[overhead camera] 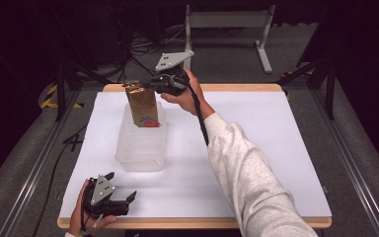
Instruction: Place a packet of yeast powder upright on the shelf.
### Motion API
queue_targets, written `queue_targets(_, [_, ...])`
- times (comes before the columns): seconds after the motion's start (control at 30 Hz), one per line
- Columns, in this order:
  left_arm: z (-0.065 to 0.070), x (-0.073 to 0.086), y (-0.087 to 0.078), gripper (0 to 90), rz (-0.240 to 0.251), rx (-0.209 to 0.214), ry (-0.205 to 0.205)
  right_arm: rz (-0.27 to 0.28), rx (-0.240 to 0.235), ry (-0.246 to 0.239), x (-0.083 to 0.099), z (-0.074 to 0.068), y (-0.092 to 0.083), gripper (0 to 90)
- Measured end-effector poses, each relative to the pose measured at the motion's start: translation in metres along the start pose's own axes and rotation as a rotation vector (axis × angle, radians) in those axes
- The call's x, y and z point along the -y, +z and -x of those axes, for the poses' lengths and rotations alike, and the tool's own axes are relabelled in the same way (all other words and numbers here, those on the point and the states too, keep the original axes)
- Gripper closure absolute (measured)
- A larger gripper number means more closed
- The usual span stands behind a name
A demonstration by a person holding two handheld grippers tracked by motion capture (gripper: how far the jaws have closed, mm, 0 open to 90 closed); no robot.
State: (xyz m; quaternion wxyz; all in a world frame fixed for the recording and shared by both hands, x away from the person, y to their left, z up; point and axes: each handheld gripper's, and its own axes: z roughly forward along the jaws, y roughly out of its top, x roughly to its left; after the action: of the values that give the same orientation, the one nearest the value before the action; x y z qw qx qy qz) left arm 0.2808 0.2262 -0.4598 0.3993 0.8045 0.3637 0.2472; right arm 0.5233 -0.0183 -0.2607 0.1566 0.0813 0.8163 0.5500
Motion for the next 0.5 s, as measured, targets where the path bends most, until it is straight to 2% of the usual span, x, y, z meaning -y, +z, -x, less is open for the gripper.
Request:
queue_targets(0.07, [0.000,0.000,0.000,5.2,0.001,0.000,0.003,0.003,0.009,-0.004,0.000,0.000,0.000,89.1])
queue_targets(0.13, [0.000,0.000,0.000,5.2,-0.002,0.000,0.004,0.014,-0.012,0.000,-0.001,0.001,0.000,89.1])
queue_targets(0.2, [-0.001,0.000,0.000,5.2,0.003,0.001,0.002,-0.010,0.000,-0.018,0.000,0.000,0.002,89.1])
queue_targets(0.27, [0.000,0.000,0.000,5.2,0.000,0.002,0.004,-0.015,-0.008,-0.010,0.002,0.000,0.004,89.1])
queue_targets(0.4, [0.000,0.000,0.000,5.2,0.002,0.003,0.004,-0.057,-0.027,-0.017,0.013,-0.002,0.011,88.9])
queue_targets(0.5, [0.000,0.000,0.000,5.2,0.002,0.004,0.004,-0.065,-0.040,0.011,0.025,-0.001,0.014,88.8])
